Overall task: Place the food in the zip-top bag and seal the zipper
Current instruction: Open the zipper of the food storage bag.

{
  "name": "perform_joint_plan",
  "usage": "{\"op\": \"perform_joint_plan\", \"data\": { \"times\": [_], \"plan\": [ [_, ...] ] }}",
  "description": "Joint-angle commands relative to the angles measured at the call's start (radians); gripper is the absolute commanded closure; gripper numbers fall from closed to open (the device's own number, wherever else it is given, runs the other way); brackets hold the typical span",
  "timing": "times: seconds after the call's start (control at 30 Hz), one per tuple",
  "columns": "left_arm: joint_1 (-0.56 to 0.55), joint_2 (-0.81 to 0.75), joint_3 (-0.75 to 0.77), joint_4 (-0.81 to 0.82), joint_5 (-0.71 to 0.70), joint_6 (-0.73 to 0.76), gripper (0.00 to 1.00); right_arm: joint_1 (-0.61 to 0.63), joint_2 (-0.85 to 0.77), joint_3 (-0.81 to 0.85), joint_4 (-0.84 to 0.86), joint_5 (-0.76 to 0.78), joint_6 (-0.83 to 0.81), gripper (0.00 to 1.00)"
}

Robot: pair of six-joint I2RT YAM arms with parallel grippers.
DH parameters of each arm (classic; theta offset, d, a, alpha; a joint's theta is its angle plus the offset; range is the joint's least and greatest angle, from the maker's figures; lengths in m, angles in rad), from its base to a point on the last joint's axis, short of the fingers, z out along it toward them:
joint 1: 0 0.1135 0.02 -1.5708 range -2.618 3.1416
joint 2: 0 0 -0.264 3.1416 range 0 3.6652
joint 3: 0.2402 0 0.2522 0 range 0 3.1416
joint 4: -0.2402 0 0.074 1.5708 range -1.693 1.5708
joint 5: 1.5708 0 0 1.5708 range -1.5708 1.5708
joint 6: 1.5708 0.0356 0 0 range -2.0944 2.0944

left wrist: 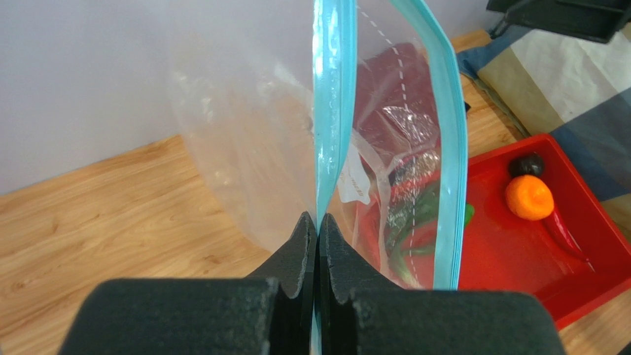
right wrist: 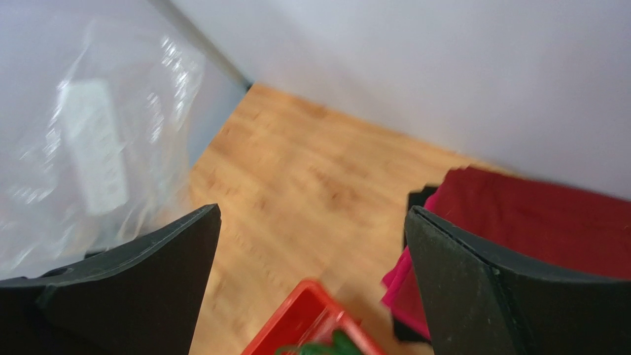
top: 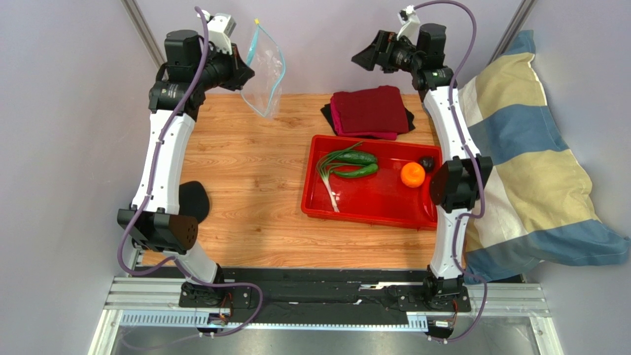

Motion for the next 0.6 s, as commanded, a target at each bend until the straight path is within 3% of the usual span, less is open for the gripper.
{"op": "perform_joint_plan", "data": {
  "times": [0.0,0.13,0.33,0.57],
  "plan": [
    [0.023,-0.025,0.022,-0.043,-0.055,-0.022,1.00,-0.001,0.187,0.088,0.282,0.141,0.118,0.00],
    [0.030,-0.045,-0.048,-0.043,-0.083,-0.028,1.00,0.025,0.342,0.186,0.388,0.223,0.174,0.00],
    [0.032,-0.052,-0.154,-0.025,-0.113,-0.062,1.00,0.087,0.433,0.166,0.588,0.306,0.244,0.00],
    [0.032,-0.068,-0.254,-0.041,-0.070,-0.090,1.00,0.091,0.510,0.225,0.622,0.305,0.249,0.00]
  ]
}}
